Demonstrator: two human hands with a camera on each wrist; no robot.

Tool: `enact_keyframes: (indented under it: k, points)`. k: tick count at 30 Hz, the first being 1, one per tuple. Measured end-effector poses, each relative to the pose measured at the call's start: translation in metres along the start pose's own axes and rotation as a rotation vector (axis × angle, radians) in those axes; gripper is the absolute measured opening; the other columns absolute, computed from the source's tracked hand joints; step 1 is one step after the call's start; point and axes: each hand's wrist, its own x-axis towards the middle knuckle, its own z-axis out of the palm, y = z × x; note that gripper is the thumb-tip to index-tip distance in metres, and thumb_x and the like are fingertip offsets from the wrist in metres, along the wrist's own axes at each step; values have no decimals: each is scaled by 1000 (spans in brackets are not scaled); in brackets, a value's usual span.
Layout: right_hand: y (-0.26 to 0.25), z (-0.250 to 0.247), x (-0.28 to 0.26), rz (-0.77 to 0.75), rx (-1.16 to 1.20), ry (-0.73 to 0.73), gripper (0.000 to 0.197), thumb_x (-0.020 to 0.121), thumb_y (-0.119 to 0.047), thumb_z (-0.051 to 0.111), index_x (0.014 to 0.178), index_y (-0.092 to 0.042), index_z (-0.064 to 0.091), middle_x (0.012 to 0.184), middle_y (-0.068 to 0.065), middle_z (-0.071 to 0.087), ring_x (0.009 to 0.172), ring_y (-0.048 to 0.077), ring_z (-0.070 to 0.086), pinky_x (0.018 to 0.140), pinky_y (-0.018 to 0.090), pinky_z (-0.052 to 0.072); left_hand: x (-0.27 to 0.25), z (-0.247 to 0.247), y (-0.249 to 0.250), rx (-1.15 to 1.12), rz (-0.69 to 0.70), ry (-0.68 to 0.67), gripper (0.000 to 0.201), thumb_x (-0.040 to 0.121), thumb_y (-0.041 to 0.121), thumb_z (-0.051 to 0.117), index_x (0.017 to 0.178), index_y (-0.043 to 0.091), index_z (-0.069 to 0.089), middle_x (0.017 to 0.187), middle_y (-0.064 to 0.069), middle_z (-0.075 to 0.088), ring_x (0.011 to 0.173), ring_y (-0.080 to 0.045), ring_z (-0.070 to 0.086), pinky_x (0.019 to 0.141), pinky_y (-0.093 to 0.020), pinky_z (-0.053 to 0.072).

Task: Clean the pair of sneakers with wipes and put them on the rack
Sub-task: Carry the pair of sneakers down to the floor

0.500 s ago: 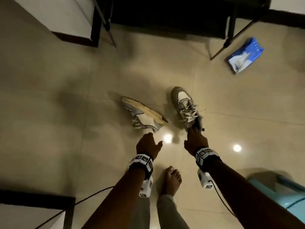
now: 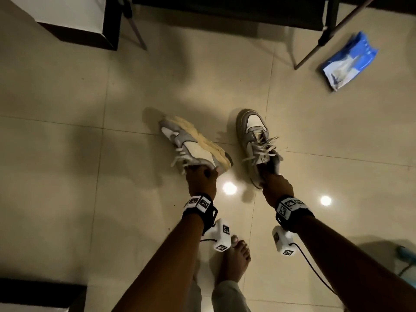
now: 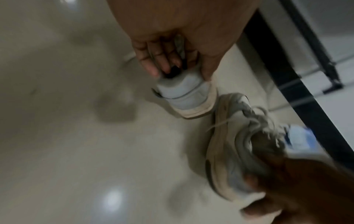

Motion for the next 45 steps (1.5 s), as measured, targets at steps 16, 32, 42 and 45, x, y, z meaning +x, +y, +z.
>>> enact_keyframes:
  k: [16,32,42,45]
  points:
    - [-29,37,-3,-60,-116,49,62,84,-18,56,140,-17,31,139,12,42,85,35,64,58,34,45,-22,-6,-39,1052,408,-504,60,94,32,56,145,10,33,143,-9,44,132,-30,40,96,-49,45]
    - [-6,-130,-120,-111,147,-36,49,93,-20,44,141,-14,35,119,16,62,101,38,62,83,43,51,-87,-109,178,1105,431,-601,45,97,14,46,141,7,44,120,-14,66,109,-33,63,85,-37,51]
    - [88,-352,-418,-139,120,118,38,98,-24,40,134,-14,41,122,12,60,100,36,62,80,40,50,-291,-227,446,1088,562,-564,30,97,18,49,126,13,55,124,-13,61,112,-35,60,89,-32,47]
    - [125,-397,-472,-99,114,238,28,98,-25,40,122,-14,47,111,11,64,93,35,63,73,39,50,-338,-236,515,1049,605,-554,27,90,18,55,117,17,60,115,-9,66,109,-35,64,86,-41,54]
